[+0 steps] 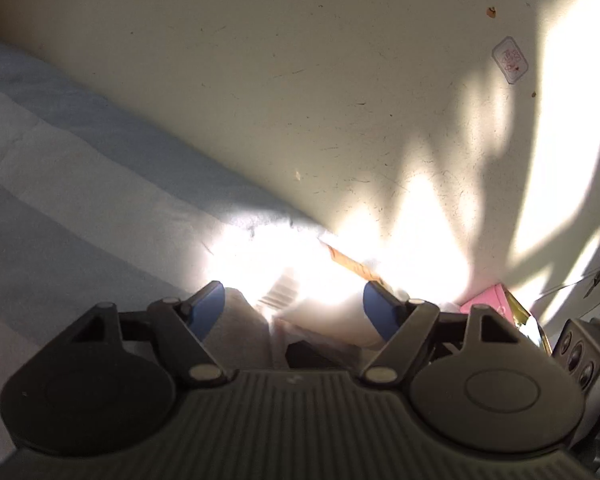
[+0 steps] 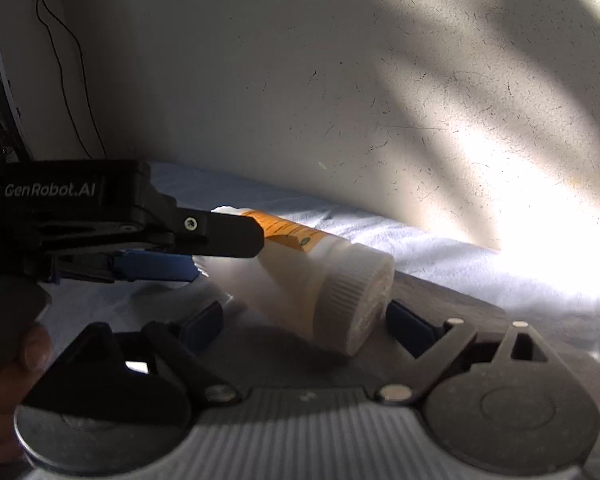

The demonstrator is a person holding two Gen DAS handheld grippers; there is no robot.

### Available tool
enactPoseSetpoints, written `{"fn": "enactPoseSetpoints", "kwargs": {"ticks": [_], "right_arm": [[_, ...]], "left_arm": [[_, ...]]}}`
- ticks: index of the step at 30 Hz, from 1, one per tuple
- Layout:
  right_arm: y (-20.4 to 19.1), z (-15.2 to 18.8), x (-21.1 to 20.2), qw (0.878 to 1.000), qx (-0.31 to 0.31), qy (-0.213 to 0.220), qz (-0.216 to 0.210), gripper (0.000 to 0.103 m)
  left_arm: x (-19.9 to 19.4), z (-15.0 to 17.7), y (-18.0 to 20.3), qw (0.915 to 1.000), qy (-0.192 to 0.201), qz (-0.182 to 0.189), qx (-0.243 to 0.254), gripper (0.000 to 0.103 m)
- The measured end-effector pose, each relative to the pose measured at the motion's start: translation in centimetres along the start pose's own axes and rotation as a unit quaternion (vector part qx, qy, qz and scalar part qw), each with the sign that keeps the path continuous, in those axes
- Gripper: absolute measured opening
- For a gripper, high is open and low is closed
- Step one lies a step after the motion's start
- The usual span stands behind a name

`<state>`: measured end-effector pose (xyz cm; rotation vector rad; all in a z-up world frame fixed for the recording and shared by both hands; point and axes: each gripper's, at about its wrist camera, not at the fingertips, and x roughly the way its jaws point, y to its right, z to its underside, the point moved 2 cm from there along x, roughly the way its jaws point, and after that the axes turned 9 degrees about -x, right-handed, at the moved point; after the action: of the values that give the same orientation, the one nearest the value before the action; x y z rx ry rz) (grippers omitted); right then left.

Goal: Organize objects

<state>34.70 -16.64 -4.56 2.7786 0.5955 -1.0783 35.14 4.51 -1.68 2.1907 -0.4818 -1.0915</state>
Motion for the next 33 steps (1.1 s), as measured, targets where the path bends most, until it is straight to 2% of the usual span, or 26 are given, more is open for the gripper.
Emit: {"fn": "enactPoseSetpoints", "kwargs": {"ticks": [1, 2, 3, 5, 6, 7, 9, 11, 13, 14, 19, 24, 27, 30, 31, 33], "right_arm": [[-0.3, -0.1, -0.1, 1.000, -0.014, 0.001, -0.003, 0.073], [-0.6, 0.0, -0.2, 1.000, -0.025, 0.004, -0.002, 0.065], [-1.3, 0.2, -0.6, 0.999, -0.041, 0.009, -0.001, 0.053], [-2.3, 0.5, -1.3, 0.998, -0.060, 0.013, 0.006, 0.049], [-2.7, 0.7, -1.6, 0.998, -0.068, 0.013, 0.012, 0.050], [-3.0, 0.8, -2.0, 0.997, -0.070, 0.008, 0.014, 0.055], [-3.2, 1.3, -3.1, 0.997, -0.075, 0.009, 0.018, 0.060], [-2.9, 1.4, -4.5, 0.994, -0.094, 0.034, 0.035, 0.062], [-2.2, 0.7, -5.0, 0.991, -0.094, 0.063, 0.070, 0.077], [-1.8, 0.2, -4.8, 0.991, -0.084, 0.070, 0.081, 0.079], [1.2, -2.7, -2.4, 0.993, -0.017, 0.061, 0.096, 0.082], [3.9, -2.5, -0.6, 0.995, 0.057, 0.036, 0.077, 0.080], [4.7, -2.9, 0.3, 0.996, 0.066, 0.028, 0.051, 0.080], [4.1, -3.3, 1.2, 0.998, 0.051, 0.015, 0.028, 0.080], [3.7, -3.4, 1.5, 0.999, 0.042, 0.011, 0.027, 0.078], [2.4, -3.4, 1.9, 0.999, 0.008, 0.005, 0.047, 0.079]], "left_arm": [[0.6, 0.5, 0.2, 0.9996, -0.022, 0.015, -0.003, 0.047], [0.6, 1.1, 0.7, 0.9998, -0.011, 0.007, 0.013, 0.046], [0.5, 1.9, 1.5, 0.9991, -0.004, -0.009, 0.042, 0.045], [0.2, 3.2, 2.9, 0.9951, 0.006, -0.037, 0.092, 0.044], [-0.1, 3.7, 3.2, 0.9934, 0.005, -0.044, 0.105, 0.044], [-0.5, 3.9, 3.4, 0.9929, 0.001, -0.047, 0.109, 0.045], [-2.0, 3.7, 3.1, 0.9944, 0.001, -0.044, 0.096, 0.045], [-4.3, 2.4, 2.3, 0.9950, 0.041, -0.047, 0.078, 0.051], [-5.6, 0.7, 1.6, 0.9925, 0.081, -0.076, 0.053, 0.081], [-5.8, -0.4, 1.3, 0.9912, 0.093, -0.083, 0.043, 0.084], [-3.3, -4.5, 0.6, 0.9943, 0.088, -0.057, 0.021, 0.084], [1.1, -5.1, 2.2, 0.9935, 0.066, -0.045, 0.081, 0.078], [3.1, -4.9, 2.9, 0.9920, 0.048, -0.044, 0.108, 0.076], [4.9, -4.7, 2.6, 0.9933, 0.020, -0.040, 0.107, 0.072], [5.2, -4.6, 2.3, 0.9947, 0.012, -0.024, 0.099, 0.072], [5.1, -4.4, 2.4, 0.9942, 0.024, -0.025, 0.102, 0.071]]}}
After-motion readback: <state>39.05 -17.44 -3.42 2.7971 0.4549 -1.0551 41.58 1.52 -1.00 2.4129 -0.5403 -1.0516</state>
